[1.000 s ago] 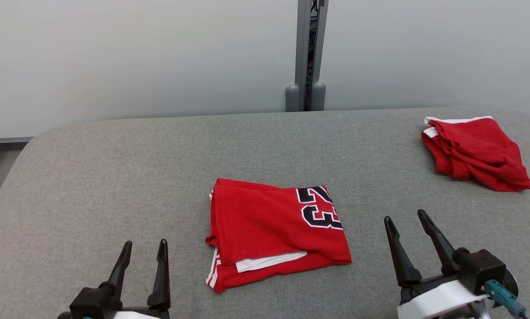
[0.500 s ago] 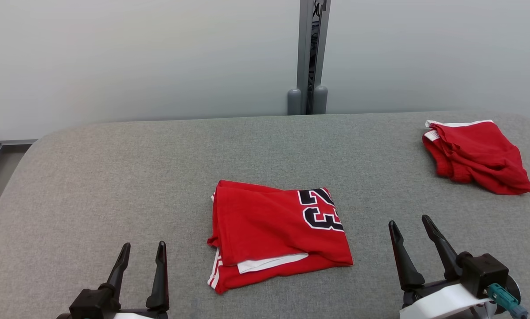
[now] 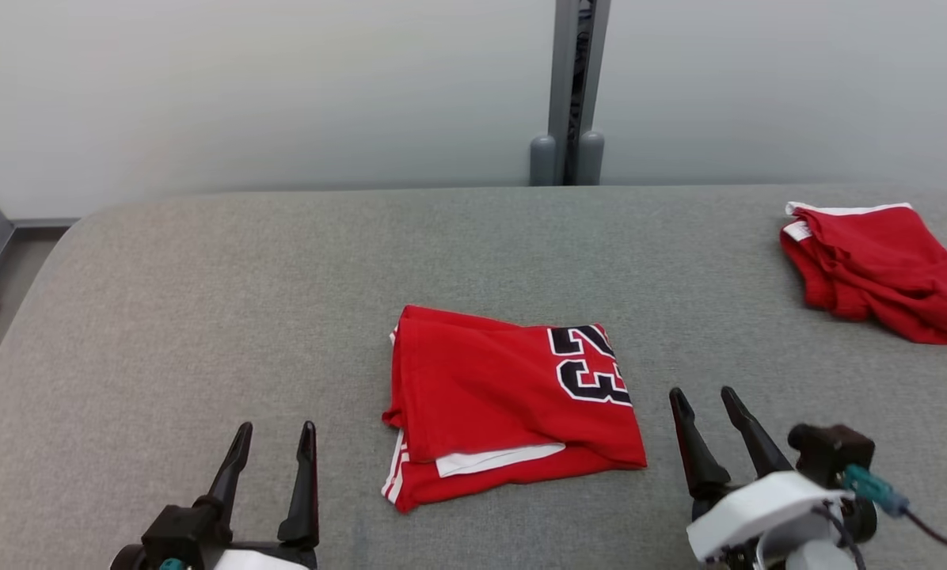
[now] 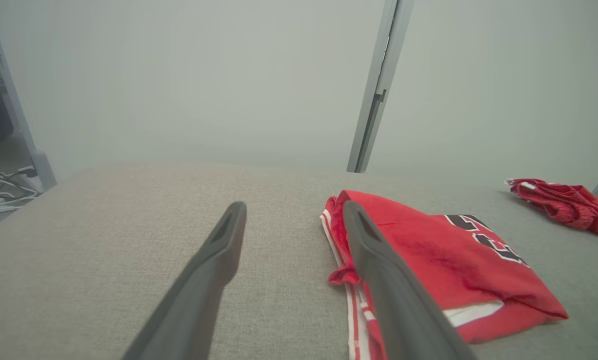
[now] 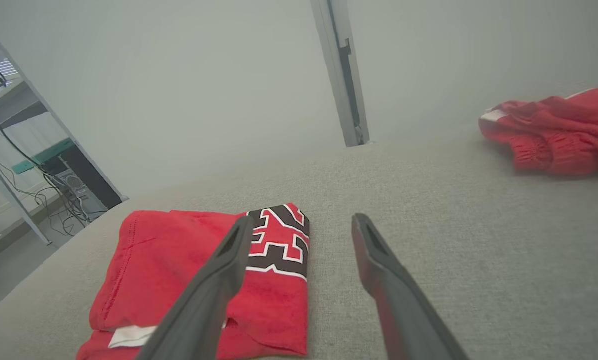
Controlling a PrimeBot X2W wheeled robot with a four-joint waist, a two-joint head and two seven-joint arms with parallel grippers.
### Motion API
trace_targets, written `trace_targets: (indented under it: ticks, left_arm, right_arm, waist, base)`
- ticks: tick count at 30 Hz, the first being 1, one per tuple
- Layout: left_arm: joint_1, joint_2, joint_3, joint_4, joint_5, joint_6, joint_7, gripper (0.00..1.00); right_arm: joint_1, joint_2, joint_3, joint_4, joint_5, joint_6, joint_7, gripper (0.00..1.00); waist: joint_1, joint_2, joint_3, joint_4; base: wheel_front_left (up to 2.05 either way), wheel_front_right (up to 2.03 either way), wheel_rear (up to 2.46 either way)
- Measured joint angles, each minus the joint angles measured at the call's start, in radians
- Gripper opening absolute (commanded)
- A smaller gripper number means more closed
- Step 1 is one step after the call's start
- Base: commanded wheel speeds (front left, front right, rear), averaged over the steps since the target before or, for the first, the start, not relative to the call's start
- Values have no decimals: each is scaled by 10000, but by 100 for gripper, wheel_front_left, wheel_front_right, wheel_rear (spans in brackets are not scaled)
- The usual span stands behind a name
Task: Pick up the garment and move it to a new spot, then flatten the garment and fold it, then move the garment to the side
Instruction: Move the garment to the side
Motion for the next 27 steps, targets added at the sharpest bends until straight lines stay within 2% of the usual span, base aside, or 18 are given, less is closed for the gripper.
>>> trace_targets:
  ticks: [5, 9, 13, 18, 26, 27]
  left_arm:
    - [-293, 0, -190, 15, 19, -4, 0, 100]
    - [-444, 0, -228, 44, 0, 0, 0, 100]
    - [-510, 2, -253, 56, -54, 0, 0, 100]
    - [-810, 2, -451, 4, -73, 44, 0, 100]
    - [-1027, 2, -470, -23, -221, 90, 0, 100]
    - [-1027, 0, -456, -23, -221, 90, 0, 100]
  right_arm:
    - [-1288, -449, 1083, 1356, 1549, 2, 8, 100]
    - [-2004, -811, 1868, 2031, 3049, 0, 476, 100]
    - [-2497, -1110, 2265, 2278, 3896, 0, 686, 100]
    - [-3164, -1526, 2872, 2723, 5519, 0, 1486, 100]
    - [-3550, -1804, 3910, 2711, 6665, 0, 2069, 100]
    - [-3570, -1841, 4054, 2673, 6711, 0, 2008, 87]
  waist:
    - [0, 0, 399, 315]
    - [0, 0, 732, 615]
    - [0, 0, 980, 799]
    - [0, 0, 1428, 1077]
    - [0, 0, 1803, 1370]
    - [0, 0, 1823, 1388]
  base:
    - [0, 0, 0]
    - [0, 0, 0]
    - [0, 0, 0]
    - [0, 0, 0]
    - [0, 0, 0]
    - [0, 0, 0]
